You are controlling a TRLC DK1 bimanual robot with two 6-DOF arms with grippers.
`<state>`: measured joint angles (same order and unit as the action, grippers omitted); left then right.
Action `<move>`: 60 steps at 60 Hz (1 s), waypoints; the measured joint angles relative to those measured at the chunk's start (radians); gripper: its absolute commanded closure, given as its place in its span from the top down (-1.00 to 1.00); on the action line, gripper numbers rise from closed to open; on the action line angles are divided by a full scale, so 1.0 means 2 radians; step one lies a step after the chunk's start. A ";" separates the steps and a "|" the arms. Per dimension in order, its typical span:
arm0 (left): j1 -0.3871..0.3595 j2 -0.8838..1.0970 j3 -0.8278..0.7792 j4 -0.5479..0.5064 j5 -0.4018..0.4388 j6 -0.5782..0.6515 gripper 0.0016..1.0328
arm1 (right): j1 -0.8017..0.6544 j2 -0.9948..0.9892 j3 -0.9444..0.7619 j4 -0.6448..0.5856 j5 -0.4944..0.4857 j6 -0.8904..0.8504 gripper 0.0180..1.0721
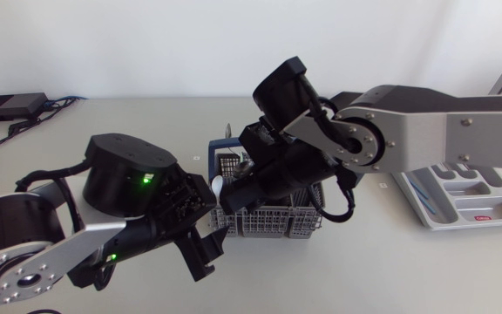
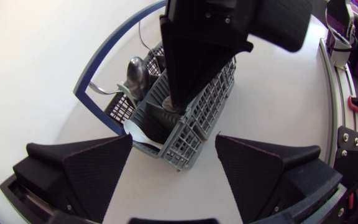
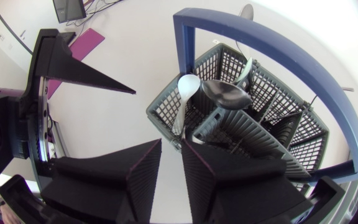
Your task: Sort the cutlery from the basket into the organizer compartments.
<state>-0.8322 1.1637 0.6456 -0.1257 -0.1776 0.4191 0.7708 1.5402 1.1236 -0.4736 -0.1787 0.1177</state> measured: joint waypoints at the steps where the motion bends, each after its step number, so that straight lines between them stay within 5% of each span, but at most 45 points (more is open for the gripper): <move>1: 0.000 0.000 0.000 0.000 0.000 0.000 0.78 | 0.000 0.001 0.000 0.002 0.000 0.000 -0.45; 60: 0.000 0.000 -0.002 0.000 0.000 0.000 0.78 | -0.010 -0.012 -0.014 0.003 0.004 -0.007 -0.46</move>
<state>-0.8314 1.1637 0.6418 -0.1261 -0.1776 0.4191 0.7498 1.5169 1.0950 -0.4667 -0.1703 0.1028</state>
